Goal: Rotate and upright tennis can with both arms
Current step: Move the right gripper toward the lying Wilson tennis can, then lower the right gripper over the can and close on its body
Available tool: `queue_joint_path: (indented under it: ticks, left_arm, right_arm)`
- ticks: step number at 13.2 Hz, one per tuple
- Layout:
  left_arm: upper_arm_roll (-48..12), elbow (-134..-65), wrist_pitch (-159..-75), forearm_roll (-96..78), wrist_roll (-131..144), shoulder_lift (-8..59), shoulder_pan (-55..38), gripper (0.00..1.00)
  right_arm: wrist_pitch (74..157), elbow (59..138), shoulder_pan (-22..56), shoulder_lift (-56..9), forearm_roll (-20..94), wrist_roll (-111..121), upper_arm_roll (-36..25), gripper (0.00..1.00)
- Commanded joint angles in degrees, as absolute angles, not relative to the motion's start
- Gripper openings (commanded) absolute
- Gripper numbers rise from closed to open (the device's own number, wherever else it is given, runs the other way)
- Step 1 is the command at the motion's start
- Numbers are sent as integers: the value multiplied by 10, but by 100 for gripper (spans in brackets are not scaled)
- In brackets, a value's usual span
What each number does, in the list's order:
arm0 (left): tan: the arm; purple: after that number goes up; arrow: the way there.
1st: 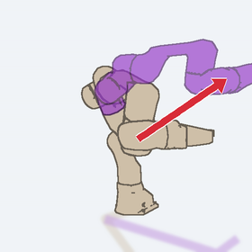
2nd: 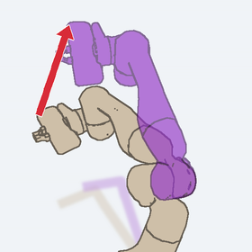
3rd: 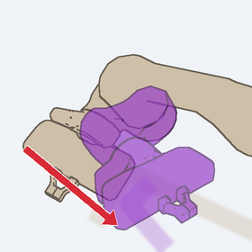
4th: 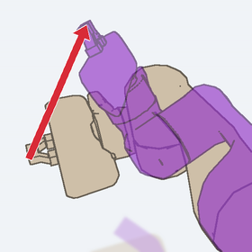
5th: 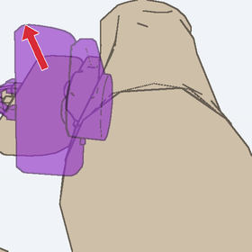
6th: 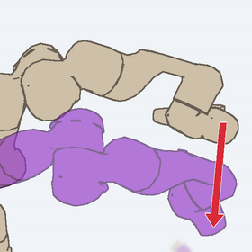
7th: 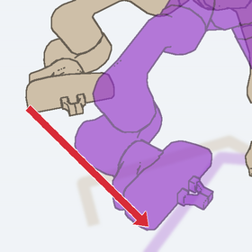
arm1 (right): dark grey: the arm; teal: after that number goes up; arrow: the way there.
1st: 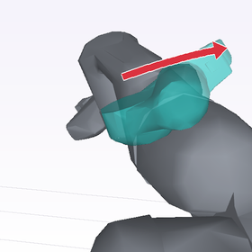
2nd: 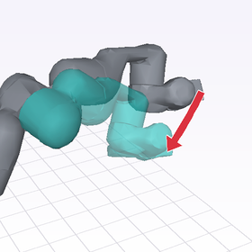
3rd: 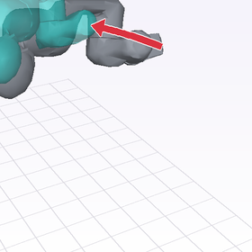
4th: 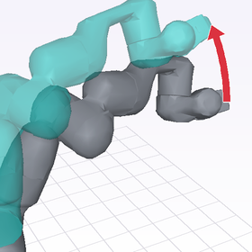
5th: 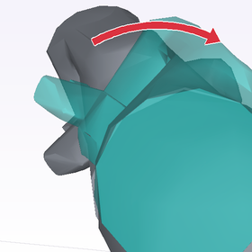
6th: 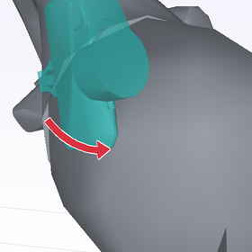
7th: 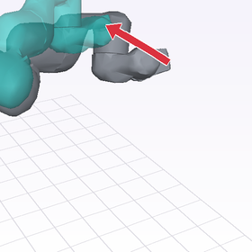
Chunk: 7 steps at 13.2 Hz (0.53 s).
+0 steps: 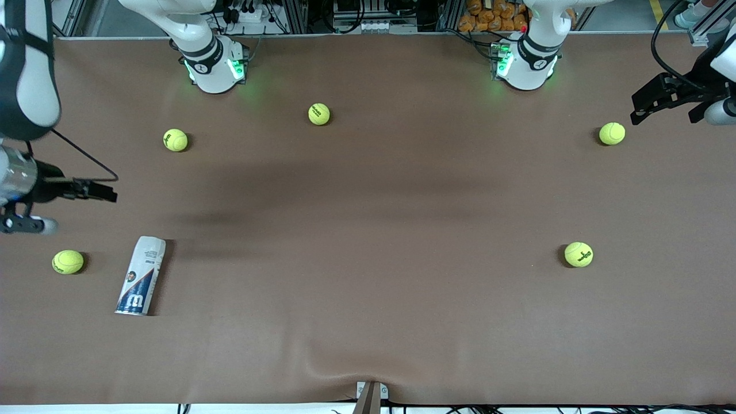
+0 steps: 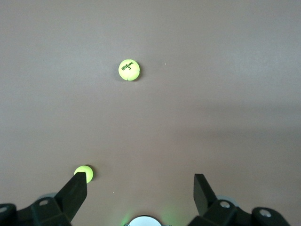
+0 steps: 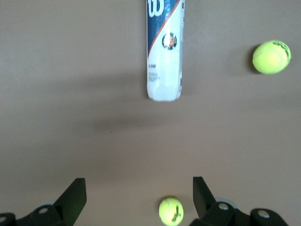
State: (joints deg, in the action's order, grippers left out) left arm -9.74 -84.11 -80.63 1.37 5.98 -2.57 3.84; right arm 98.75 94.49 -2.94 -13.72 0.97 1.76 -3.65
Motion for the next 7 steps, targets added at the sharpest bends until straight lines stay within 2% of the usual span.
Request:
queue_joint_path:
  ticks: [1,7]
  left_arm:
    - [-99,-834,-802,6,62,-25,37,100]
    - [-99,-833,-805,6,64,-10,30,100]
  right_arm:
    - [1032,921,-43,-197,8,20,-32,100]
    - [1138,922,-69,-271,8,85,-32,100]
